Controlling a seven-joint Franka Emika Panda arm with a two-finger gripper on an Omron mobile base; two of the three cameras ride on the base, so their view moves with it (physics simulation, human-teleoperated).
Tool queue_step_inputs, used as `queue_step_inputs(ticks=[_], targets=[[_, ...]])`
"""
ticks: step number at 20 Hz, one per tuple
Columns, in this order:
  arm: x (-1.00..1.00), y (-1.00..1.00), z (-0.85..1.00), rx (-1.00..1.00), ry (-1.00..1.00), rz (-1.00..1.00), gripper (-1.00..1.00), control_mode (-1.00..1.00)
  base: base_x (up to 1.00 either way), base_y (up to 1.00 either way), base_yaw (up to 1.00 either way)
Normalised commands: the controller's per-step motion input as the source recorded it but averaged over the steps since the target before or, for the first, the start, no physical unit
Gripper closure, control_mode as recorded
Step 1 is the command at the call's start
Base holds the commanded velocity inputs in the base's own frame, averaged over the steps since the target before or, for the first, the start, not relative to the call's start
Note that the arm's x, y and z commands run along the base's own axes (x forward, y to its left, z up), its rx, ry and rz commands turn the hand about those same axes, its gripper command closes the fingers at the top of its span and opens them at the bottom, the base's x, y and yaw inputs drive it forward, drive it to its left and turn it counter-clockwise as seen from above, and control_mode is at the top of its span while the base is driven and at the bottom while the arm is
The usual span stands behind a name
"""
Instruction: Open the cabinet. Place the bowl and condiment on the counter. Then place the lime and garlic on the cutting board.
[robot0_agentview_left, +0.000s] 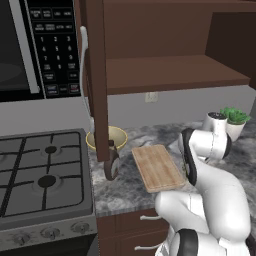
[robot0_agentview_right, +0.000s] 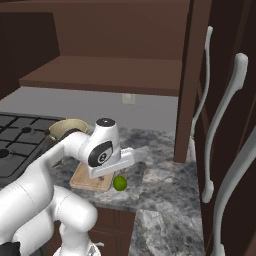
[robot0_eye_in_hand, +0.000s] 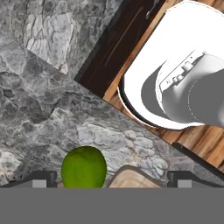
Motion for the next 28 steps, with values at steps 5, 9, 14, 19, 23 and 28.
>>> queue_step_inputs(ticks=[5,9,14,19,23,28], targets=[[0.17,0.01,-0.16,0.00,0.00,-0.07,-1.00,-1.00,0.00,0.00,0.00],[0.20,0.01,-0.14,0.00,0.00,-0.07,-1.00,-1.00,0.00,0.00,0.00],[0.16,0.00,-0.12,0.00,0.00,-0.06,-1.00,-1.00,0.00,0.00,0.00],[0.12,0.00,-0.13,0.00,0.00,-0.05,-1.00,-1.00,0.00,0.00,0.00],[0.12,0.00,-0.15,0.00,0.00,-0.05,-1.00,-1.00,0.00,0.00,0.00],[0.03,0.01,-0.16,0.00,0.01,-0.05,-1.00,-1.00,0.00,0.00,0.00]])
